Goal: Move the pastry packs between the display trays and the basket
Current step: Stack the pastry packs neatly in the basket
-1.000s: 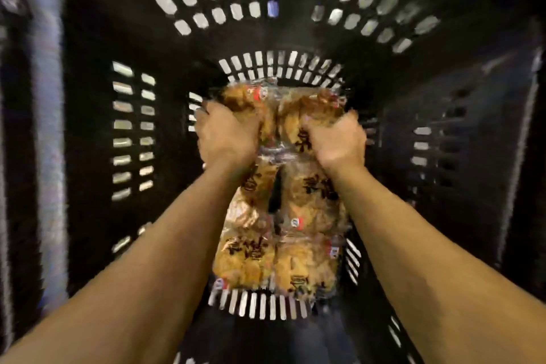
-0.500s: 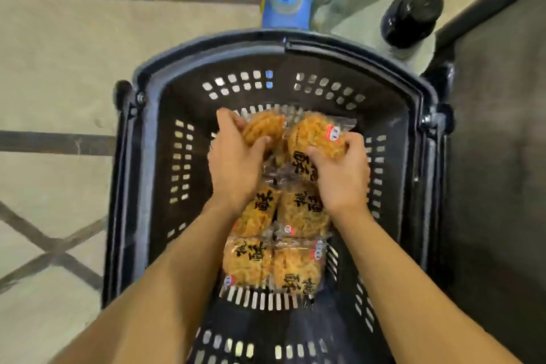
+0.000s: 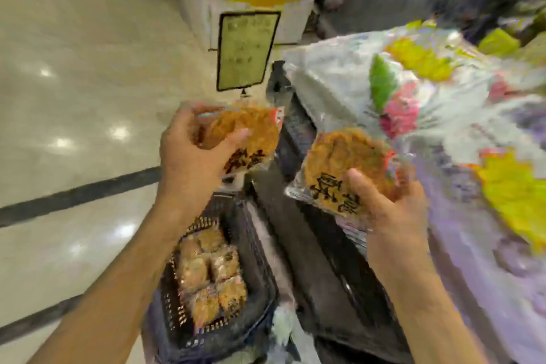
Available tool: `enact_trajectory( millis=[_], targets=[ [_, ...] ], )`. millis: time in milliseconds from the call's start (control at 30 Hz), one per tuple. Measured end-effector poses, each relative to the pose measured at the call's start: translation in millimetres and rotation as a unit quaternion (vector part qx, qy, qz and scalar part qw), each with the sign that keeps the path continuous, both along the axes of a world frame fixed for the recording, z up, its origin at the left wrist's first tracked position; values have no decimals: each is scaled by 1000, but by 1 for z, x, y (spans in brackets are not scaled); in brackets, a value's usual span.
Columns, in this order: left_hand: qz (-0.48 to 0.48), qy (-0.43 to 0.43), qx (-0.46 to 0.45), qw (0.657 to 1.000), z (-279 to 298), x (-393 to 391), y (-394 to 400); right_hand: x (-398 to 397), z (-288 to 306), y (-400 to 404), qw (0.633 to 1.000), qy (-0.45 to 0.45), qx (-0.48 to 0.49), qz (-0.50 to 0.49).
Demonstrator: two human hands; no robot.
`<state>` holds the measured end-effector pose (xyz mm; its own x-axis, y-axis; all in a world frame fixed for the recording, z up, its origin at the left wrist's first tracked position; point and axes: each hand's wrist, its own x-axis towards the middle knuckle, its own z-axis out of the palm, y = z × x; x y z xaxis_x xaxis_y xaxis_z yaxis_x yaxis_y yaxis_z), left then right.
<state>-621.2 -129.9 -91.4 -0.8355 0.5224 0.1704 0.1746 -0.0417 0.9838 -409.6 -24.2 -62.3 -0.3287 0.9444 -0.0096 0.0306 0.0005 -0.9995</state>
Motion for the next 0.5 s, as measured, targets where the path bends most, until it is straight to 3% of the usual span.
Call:
enact_trajectory(
  millis=[133,233,367,500],
  targets=[
    [-162,43,108,980,127,104,52,139,115,-11,984,-7,110,-138],
    [-312,73,147,936,183,199,92,247,161,-20,957,-9,157,-243],
    [-453,139,169,864,215,336,151,397,179,-20,927,-54,166,-331],
    [-550,216,131,796,214,476,211,536,169,-3,910,-151,132,-364]
  ],
)
